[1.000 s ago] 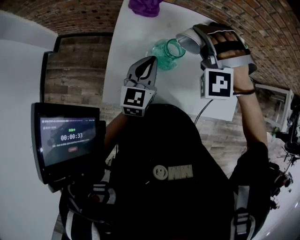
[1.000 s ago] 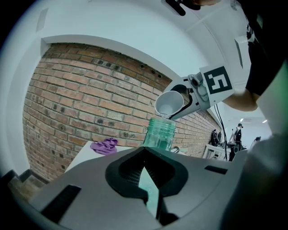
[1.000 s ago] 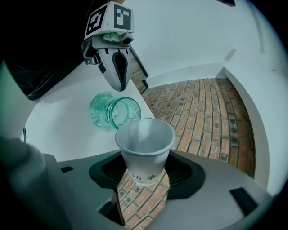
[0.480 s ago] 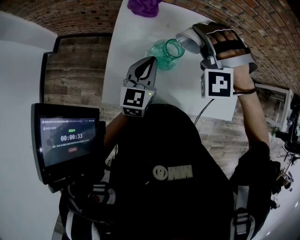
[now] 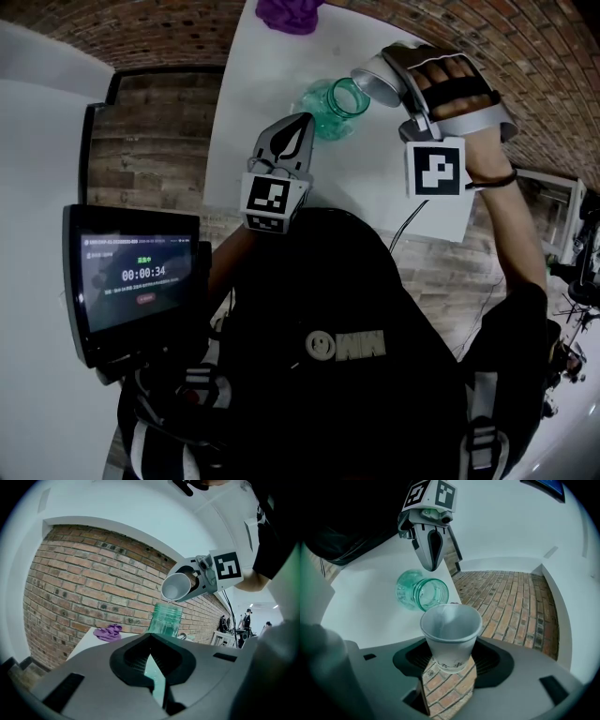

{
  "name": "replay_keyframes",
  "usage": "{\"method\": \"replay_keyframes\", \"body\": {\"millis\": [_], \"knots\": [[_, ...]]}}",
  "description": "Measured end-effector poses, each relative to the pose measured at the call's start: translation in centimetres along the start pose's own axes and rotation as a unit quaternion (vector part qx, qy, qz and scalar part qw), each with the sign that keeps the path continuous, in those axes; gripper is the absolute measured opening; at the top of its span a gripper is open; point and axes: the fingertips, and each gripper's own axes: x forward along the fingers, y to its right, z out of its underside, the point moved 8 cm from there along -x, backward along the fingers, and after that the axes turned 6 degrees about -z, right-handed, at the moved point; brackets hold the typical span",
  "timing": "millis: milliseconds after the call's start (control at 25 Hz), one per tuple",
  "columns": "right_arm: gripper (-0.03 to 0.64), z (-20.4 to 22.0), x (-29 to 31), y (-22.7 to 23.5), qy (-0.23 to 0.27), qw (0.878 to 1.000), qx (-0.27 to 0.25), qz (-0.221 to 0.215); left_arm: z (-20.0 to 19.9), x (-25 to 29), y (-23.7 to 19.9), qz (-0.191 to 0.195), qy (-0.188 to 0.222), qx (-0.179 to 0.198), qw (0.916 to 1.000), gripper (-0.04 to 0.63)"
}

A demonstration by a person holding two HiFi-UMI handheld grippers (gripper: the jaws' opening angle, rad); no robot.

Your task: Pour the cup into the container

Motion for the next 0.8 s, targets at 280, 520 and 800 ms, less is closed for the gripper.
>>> {"method": "replay_keyframes", "body": {"millis": [280, 520, 800], "knots": [[0.256, -0.3, -0.1, 0.2, -0.004, 0.999, -0.045, 0.001, -0.1, 0.1, 0.1, 0.000, 0.002, -0.002, 1.0000, -0.003], [0.256, -0.6, 0.0, 0.2, -0.013, 0.996, -0.090, 0.014, 0.0, 0.0, -0.1, -0.001, 0.003, -0.004, 1.0000, -0.003], [0.256, -1.3, 0.5, -0.5, -0.003, 0.996, -0.084, 0.012, 0.0, 0.1, 0.0, -0.002, 0.002, -0.004, 1.0000, -0.003]]}}
